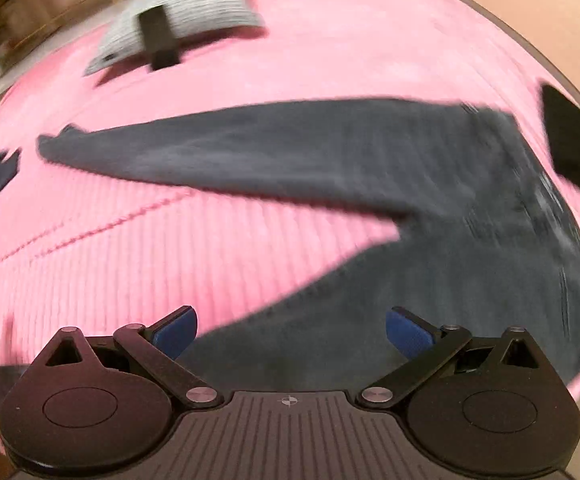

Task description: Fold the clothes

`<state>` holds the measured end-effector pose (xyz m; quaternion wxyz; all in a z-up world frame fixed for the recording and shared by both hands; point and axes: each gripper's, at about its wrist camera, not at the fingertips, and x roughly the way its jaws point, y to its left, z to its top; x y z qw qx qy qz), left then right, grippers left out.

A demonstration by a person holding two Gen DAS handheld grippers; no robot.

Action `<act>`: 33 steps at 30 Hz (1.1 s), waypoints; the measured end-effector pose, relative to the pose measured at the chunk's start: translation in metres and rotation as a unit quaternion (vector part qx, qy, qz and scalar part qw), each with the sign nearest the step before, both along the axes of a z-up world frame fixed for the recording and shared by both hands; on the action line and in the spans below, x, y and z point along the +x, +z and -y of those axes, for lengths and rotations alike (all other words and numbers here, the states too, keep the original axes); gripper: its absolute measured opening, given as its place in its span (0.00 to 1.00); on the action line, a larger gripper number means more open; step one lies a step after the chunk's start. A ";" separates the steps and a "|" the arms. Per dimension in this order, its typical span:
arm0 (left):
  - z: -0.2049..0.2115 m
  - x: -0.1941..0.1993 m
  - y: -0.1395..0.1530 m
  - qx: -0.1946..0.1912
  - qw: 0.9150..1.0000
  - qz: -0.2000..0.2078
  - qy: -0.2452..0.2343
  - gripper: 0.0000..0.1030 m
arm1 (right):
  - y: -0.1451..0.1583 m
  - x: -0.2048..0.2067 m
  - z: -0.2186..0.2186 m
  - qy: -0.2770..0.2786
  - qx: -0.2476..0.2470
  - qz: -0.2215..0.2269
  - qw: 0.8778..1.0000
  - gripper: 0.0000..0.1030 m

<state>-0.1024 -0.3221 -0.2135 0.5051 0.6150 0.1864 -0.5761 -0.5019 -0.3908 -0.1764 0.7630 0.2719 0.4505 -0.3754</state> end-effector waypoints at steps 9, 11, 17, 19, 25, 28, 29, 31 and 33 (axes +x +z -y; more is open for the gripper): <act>0.141 0.044 -0.011 -0.027 0.998 0.050 0.006 0.73 | -0.027 0.075 0.080 0.235 -0.061 -0.023 0.970 1.00; 0.166 0.060 -0.017 -0.026 0.998 0.064 -0.014 0.78 | -0.031 0.084 0.096 0.246 -0.068 -0.028 0.967 1.00; 0.224 0.123 -0.054 -0.004 0.995 0.049 -0.083 0.88 | -0.045 0.108 0.117 0.276 -0.095 -0.057 0.955 1.00; 0.237 0.141 -0.069 0.018 0.994 0.041 -0.098 0.88 | -0.048 0.113 0.119 0.269 -0.094 -0.060 0.957 1.00; 0.256 0.181 -0.101 0.100 0.990 0.004 -0.098 0.35 | -0.069 0.124 0.105 0.240 -0.059 -0.070 0.966 1.00; 0.239 0.181 -0.080 0.089 0.993 -0.032 -0.071 0.02 | -0.078 0.131 0.095 0.239 -0.043 -0.075 0.967 1.00; 0.227 0.176 -0.069 0.080 0.994 -0.035 -0.072 0.00 | -0.079 0.133 0.092 0.243 -0.042 -0.075 0.966 1.00; 0.197 0.161 -0.038 0.065 0.994 -0.044 -0.078 0.00 | -0.075 0.136 0.088 0.244 -0.044 -0.077 0.966 1.00; 0.165 0.145 -0.004 0.053 0.993 -0.076 -0.070 0.00 | -0.069 0.137 0.088 0.233 -0.046 -0.075 0.968 1.00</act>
